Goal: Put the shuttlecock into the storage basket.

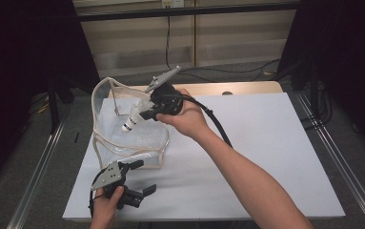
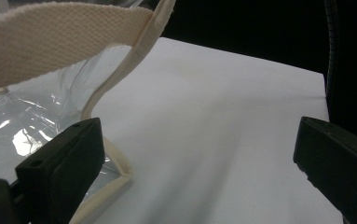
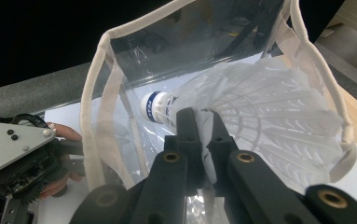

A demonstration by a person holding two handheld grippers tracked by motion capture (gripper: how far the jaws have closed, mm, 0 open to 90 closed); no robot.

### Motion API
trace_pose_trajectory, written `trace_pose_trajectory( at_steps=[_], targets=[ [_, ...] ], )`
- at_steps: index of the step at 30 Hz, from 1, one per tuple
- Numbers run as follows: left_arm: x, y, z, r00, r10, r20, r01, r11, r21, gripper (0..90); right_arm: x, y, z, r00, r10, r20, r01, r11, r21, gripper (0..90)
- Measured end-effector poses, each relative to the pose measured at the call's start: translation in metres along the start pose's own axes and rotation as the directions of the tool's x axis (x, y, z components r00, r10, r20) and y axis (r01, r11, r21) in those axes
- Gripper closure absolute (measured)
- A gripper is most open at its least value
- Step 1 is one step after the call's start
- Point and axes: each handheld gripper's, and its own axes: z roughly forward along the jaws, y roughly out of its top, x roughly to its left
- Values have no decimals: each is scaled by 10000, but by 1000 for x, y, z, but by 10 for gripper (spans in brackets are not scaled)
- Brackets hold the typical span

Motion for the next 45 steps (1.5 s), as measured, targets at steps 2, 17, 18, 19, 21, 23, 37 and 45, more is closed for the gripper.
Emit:
trace_pose_trajectory(
  at_steps=[2,17,18,19,21,23,37,45],
  targets=[
    [0,0,0,10000,10,-13,-10,10000,14,21,0,1,1,10000,-20,20,20,10000,1,880],
    [0,0,0,10000,38,-3,-38,10000,35,21,6,6,8,9998,-202,21,202,9997,124,880],
    [0,0,0,10000,43,-15,-43,10000,40,21,6,6,9,9998,-192,36,192,9998,102,880],
    [0,0,0,10000,28,-12,-28,10000,22,21,6,7,9,9998,-176,16,176,9998,133,880],
    [0,0,0,10000,40,-12,-40,10000,28,21,7,7,10,9998,-199,28,199,9997,128,880],
    [0,0,0,10000,14,13,-14,10000,9,21,7,9,11,9998,-211,34,210,9997,124,880],
    [0,0,0,10000,-25,9,25,10000,3,21,12,12,25,9992,-341,-189,346,9991,238,880],
    [1,-1,1,10000,-36,61,35,10000,31,21,12,12,30,9990,-369,-248,376,9989,273,880]
  ],
)
